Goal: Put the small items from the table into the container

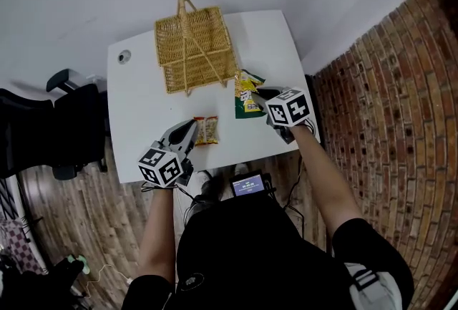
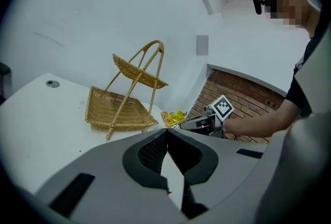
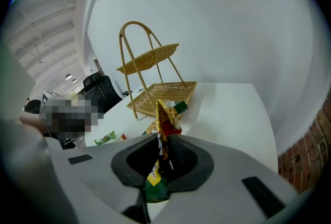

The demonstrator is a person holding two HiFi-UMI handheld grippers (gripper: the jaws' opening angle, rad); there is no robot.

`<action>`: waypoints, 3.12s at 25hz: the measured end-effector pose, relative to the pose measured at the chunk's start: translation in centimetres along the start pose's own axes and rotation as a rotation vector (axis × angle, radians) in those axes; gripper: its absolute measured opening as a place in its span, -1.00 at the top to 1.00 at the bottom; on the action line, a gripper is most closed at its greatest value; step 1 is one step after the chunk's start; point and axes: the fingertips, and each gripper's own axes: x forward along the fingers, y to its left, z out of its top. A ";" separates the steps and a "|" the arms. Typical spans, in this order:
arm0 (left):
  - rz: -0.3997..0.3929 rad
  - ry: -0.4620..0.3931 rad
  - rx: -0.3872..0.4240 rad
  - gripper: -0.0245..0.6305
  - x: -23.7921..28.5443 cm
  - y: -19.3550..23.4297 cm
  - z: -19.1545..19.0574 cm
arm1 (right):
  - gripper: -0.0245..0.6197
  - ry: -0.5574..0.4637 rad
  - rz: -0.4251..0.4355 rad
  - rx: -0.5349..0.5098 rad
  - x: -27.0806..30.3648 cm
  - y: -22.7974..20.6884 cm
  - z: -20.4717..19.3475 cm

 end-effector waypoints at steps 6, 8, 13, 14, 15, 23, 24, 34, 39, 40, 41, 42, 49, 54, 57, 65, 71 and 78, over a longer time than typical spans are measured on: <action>0.010 0.001 0.004 0.90 0.6 0.4 0.5 | 0.76 -0.021 0.000 -0.023 0.6 -0.9 2.7; 0.014 -0.001 0.003 0.90 0.8 0.6 0.8 | 0.76 -0.025 0.003 -0.029 0.8 -1.1 3.5; 0.027 -0.006 0.002 0.90 1.3 1.4 1.4 | 0.76 -0.024 0.012 -0.057 2.0 -1.3 5.3; 0.030 -0.007 0.000 0.90 1.4 1.6 1.5 | 0.76 -0.022 0.013 -0.065 2.2 -1.4 5.6; 0.034 -0.009 -0.002 0.90 1.5 1.9 1.7 | 0.76 -0.020 0.013 -0.072 2.5 -1.6 5.9; 0.052 -0.005 0.002 0.90 2.7 3.4 2.8 | 0.76 -0.018 0.016 -0.104 4.3 -2.7 8.4; 0.053 -0.004 0.004 0.90 2.8 3.5 3.0 | 0.76 -0.018 0.018 -0.106 4.6 -2.8 8.6; 0.073 0.018 0.021 0.90 4.1 4.8 3.9 | 0.76 -0.030 0.015 -0.119 6.9 -4.5 11.3; 0.081 0.021 0.019 0.90 4.4 5.3 4.2 | 0.76 -0.028 0.024 -0.131 8.7 -4.4 12.1; 0.083 0.022 0.018 0.90 4.4 5.4 4.2 | 0.76 -0.025 0.026 -0.135 9.1 -4.3 12.1; 0.084 0.023 0.016 0.90 4.4 5.5 4.2 | 0.76 -0.021 0.028 -0.139 9.5 -4.1 12.1; 0.086 0.024 0.013 0.90 4.4 5.6 4.1 | 0.76 -0.017 0.031 -0.144 9.9 -3.9 12.1; 0.103 0.022 -0.004 0.90 3.8 6.3 3.5 | 0.76 0.020 0.044 -0.178 12.3 -2.6 11.4; 0.112 0.015 -0.010 0.90 3.1 6.6 3.4 | 0.76 0.037 0.013 -0.217 13.4 -2.2 10.7; 0.116 0.009 -0.013 0.90 2.8 6.8 3.4 | 0.76 0.052 -0.017 -0.245 13.8 -2.4 10.3; 0.118 0.003 -0.021 0.90 2.3 6.9 3.3 | 0.76 0.073 -0.050 -0.263 14.4 -2.6 9.7; 0.115 -0.003 -0.020 0.90 2.3 6.8 3.4 | 0.75 0.076 -0.045 -0.261 14.5 -2.5 9.8; 0.117 -0.005 -0.019 0.90 2.0 6.9 3.5 | 0.57 0.064 -0.035 -0.220 14.2 -2.6 9.5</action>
